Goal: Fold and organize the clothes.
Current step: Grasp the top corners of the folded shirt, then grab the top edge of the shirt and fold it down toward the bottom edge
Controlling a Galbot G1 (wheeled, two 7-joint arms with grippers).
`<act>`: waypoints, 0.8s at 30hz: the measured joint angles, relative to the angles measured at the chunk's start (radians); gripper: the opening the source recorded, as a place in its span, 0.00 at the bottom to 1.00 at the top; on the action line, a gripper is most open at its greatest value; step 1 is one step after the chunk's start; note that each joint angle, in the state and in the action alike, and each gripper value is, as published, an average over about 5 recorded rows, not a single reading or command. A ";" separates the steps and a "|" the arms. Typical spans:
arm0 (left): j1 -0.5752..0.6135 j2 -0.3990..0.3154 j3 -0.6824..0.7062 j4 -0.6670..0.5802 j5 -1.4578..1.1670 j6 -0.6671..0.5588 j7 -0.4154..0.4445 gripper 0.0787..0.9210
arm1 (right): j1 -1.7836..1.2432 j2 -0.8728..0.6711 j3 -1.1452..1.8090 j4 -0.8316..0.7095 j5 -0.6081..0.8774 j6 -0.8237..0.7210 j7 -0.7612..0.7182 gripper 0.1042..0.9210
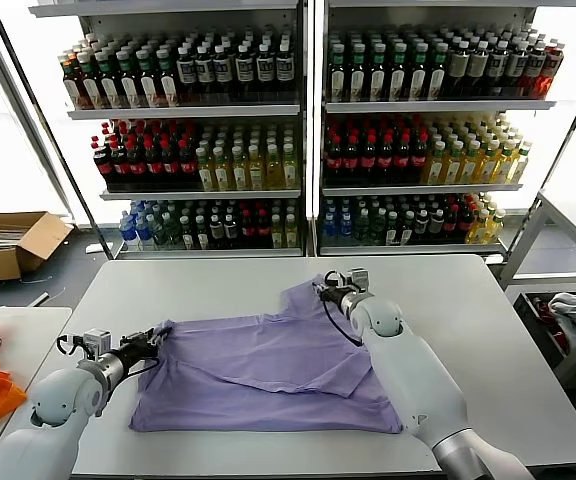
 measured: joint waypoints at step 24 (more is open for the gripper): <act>0.038 0.025 -0.052 -0.119 -0.098 -0.050 -0.038 0.01 | -0.191 -0.133 0.115 0.417 0.255 0.012 0.077 0.00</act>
